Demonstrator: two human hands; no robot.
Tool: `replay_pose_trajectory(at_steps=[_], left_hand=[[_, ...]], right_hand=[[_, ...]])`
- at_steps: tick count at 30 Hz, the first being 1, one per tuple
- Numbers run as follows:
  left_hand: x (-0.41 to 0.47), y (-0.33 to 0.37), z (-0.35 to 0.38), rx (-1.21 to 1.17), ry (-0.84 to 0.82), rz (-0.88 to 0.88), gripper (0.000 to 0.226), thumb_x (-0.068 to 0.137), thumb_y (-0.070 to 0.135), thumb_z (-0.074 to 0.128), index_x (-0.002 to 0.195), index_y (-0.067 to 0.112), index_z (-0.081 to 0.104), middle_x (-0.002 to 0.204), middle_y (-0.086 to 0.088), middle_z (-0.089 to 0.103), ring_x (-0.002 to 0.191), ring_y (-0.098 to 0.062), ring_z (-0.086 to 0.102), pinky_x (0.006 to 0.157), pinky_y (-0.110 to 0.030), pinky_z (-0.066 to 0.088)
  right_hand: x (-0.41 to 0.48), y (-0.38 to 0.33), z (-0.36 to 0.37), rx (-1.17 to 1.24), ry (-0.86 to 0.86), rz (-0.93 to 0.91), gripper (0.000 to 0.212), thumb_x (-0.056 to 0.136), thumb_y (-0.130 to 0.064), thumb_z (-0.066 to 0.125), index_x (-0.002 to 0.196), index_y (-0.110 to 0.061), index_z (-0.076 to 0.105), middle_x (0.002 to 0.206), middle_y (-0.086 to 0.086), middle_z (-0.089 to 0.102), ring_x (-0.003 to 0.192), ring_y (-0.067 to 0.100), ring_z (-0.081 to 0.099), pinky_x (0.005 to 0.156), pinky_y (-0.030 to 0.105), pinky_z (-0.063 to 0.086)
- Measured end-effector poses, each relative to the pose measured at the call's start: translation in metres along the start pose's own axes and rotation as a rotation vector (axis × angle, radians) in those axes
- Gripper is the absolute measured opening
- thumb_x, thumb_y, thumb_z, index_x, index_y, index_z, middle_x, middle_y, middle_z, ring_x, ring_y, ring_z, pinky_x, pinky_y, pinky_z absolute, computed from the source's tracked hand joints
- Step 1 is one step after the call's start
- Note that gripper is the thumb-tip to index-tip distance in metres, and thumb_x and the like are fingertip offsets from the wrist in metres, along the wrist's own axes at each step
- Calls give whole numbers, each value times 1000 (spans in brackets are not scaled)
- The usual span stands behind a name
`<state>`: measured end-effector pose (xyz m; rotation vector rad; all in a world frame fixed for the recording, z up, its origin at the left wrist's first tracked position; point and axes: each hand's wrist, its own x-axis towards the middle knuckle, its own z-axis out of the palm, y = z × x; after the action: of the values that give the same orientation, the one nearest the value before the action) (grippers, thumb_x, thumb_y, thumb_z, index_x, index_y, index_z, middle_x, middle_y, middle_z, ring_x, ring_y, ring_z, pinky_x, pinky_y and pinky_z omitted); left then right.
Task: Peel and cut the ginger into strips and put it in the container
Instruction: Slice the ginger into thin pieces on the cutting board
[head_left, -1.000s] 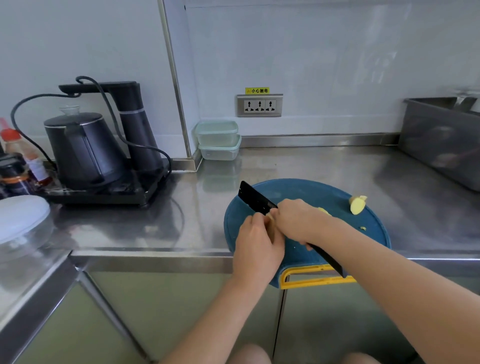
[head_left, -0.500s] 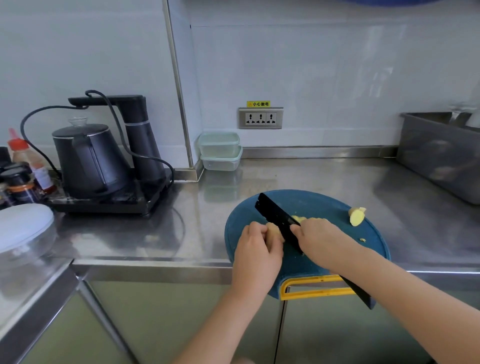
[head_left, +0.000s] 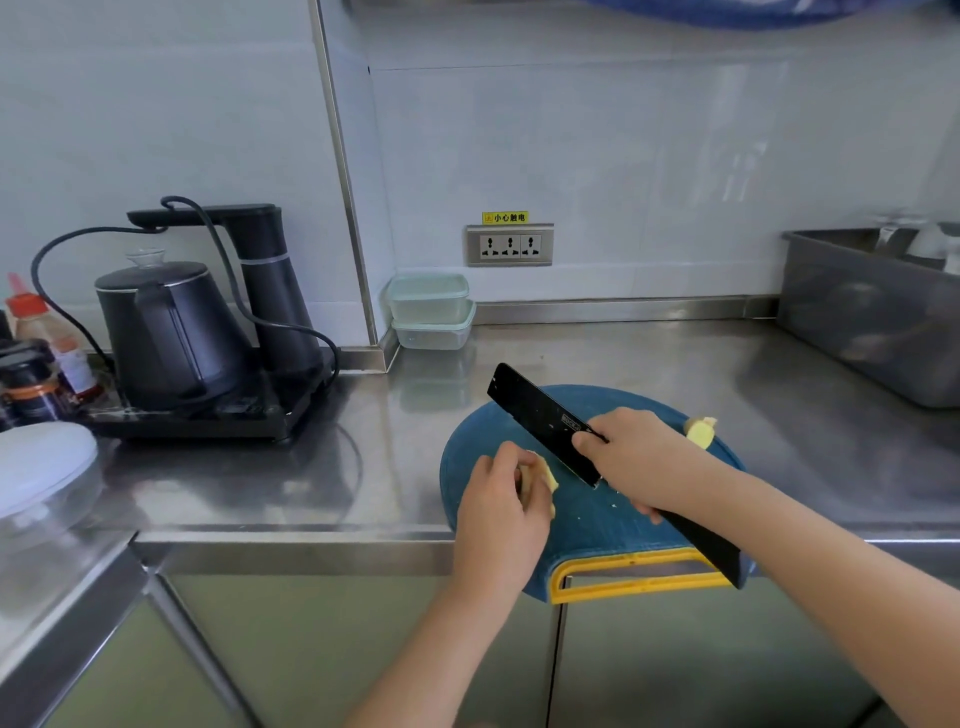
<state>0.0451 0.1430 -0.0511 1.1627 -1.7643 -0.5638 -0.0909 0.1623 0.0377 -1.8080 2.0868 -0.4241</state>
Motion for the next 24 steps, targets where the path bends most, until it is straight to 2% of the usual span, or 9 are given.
replay_pose_trajectory(at_steps=[2, 5, 10, 14, 18, 24], left_hand=[[0, 0, 0, 9, -1, -4, 3, 92, 23, 55, 95, 25, 55, 86, 6, 53, 74, -9, 56, 72, -35, 50], [0, 0, -1, 11, -6, -5, 4, 92, 24, 55, 96, 24, 55, 87, 5, 53, 74, -8, 56, 71, -34, 51], [0, 2, -3, -8, -33, -15, 4, 93, 22, 55, 94, 26, 55, 85, 6, 53, 70, -4, 56, 69, -27, 50], [0, 3, -3, 4, -28, -15, 5, 93, 22, 55, 94, 26, 54, 84, 9, 52, 71, -2, 55, 68, -22, 48], [1, 2, -3, 21, -26, -7, 4, 93, 23, 55, 93, 26, 53, 84, 7, 53, 71, -1, 55, 67, -22, 48], [1, 1, -2, 18, -27, -10, 5, 92, 22, 56, 93, 25, 54, 87, 5, 54, 71, 0, 55, 63, -13, 44]], right_hand=[[-3, 0, 1, -25, -42, 33, 29, 104, -27, 31, 82, -15, 45, 69, 6, 54, 47, 20, 59, 46, 30, 52], [-6, 4, 3, -10, -22, 12, 37, 103, -34, 32, 74, -17, 45, 61, 2, 51, 44, 12, 49, 42, 23, 42], [-10, 2, 5, 16, -88, 33, 29, 104, -30, 30, 92, -10, 48, 68, 6, 52, 43, 16, 52, 45, 29, 49], [-11, 3, 5, 81, -91, 66, 29, 103, -32, 32, 94, -10, 49, 65, 8, 53, 32, 13, 47, 36, 22, 40], [-12, 2, 6, 97, -80, 56, 28, 103, -32, 32, 94, -11, 49, 64, 7, 52, 33, 13, 47, 35, 22, 41], [-15, 5, 8, 143, -59, 67, 27, 103, -34, 33, 95, -14, 49, 65, 7, 51, 31, 11, 45, 35, 22, 39]])
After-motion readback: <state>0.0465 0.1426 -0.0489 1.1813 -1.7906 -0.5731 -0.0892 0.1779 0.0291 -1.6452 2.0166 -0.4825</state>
